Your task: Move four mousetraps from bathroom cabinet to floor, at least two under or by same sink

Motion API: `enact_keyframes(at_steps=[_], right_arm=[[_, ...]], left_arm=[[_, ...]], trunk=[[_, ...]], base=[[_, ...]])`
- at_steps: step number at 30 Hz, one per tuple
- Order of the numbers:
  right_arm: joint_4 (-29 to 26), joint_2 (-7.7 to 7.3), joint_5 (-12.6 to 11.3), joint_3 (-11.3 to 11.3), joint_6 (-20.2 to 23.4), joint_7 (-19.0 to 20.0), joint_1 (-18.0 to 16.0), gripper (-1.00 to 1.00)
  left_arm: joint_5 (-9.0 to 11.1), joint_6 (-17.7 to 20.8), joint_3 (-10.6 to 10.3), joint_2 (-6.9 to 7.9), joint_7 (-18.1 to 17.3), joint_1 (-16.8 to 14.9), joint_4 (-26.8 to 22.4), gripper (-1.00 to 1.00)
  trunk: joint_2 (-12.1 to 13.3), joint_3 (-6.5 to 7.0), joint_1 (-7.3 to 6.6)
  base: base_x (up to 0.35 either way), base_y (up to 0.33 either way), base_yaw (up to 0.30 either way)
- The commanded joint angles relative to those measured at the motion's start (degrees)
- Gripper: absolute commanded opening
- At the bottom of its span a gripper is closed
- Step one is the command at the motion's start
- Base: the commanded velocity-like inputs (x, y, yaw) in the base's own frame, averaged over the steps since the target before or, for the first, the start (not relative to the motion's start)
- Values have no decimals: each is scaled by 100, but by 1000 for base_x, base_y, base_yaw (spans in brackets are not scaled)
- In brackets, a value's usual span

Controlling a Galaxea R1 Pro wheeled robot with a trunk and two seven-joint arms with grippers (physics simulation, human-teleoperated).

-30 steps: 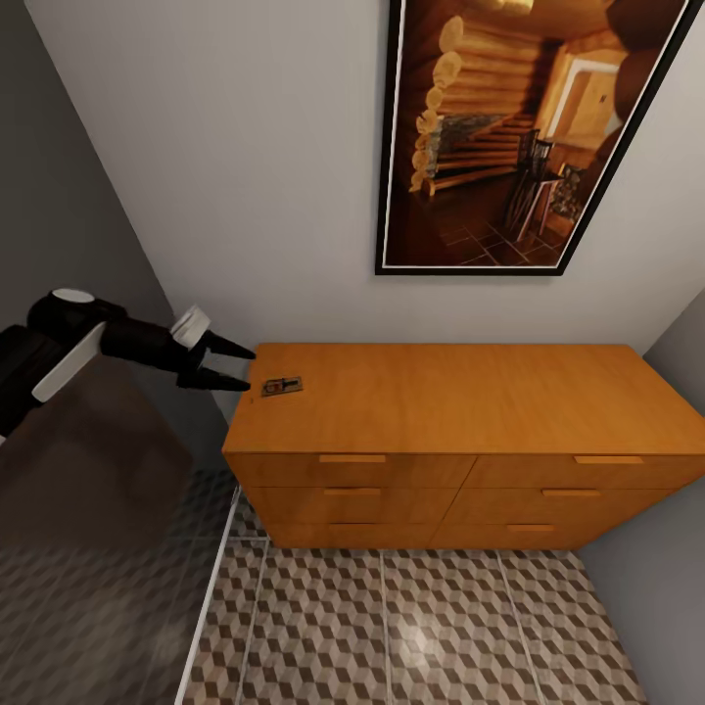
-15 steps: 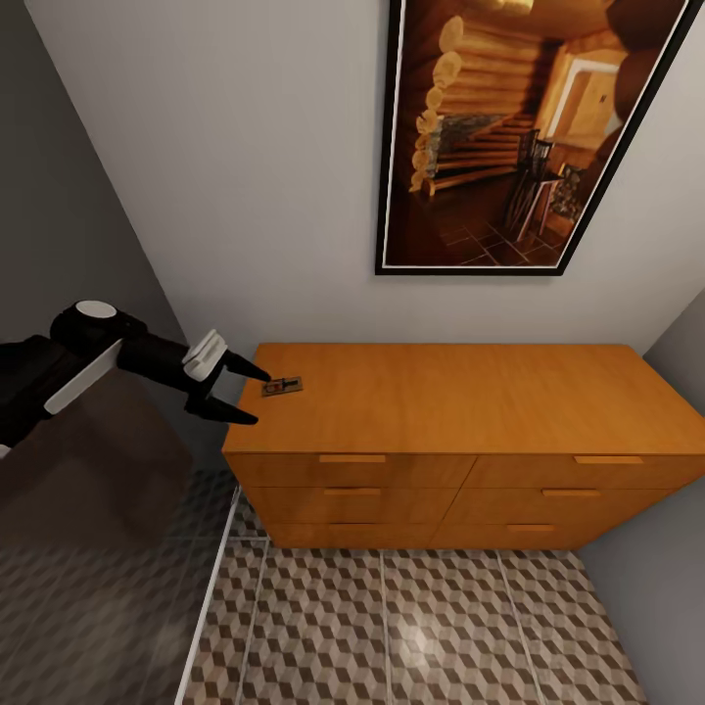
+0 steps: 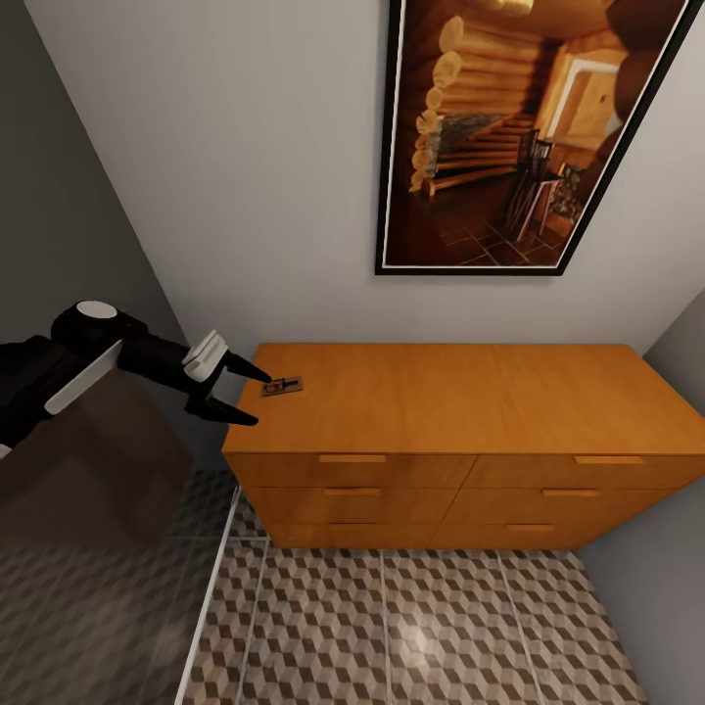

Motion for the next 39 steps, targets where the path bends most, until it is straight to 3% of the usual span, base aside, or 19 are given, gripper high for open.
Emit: enact_keyframes(at_steps=[1, 27, 29, 30, 32, 36, 39], right_arm=[[7, 1, -67, 48, -22, 11, -5, -100], [7, -4, -67, 48, -57, 11, -5, -100], [7, -6, -67, 48, -57, 11, -5, -100], [7, -5, -67, 48, -57, 11, -5, -100], [7, -5, -67, 48, -57, 11, -5, -100], [7, -7, -67, 48, -57, 11, -5, -100], [7, -7, -66, 48, -57, 11, -5, -100]], left_arm=[[46, 60, -24, 7, 3, -12, 0, 100], [43, 69, -34, 0, 5, -10, 52, 100], [44, 62, -240, -6, -28, -11, 0, 100], [43, 57, -515, -8, -106, -11, -98, 100], [40, 53, -740, -11, -175, -11, -239, 100], [38, 60, -966, -62, -236, -12, -580, 100], [32, 68, -1003, -106, -245, -11, -687, 100]], trunk=[[-11, -10, 3], [-11, -10, 3], [-11, -10, 3], [-11, -10, 3], [-11, -10, 3], [-11, -10, 3], [-11, -10, 3]], base=[[0, 0, 0], [0, 0, 0], [0, 0, 0], [0, 0, 0], [0, 0, 0], [0, 0, 0], [0, 0, 0]])
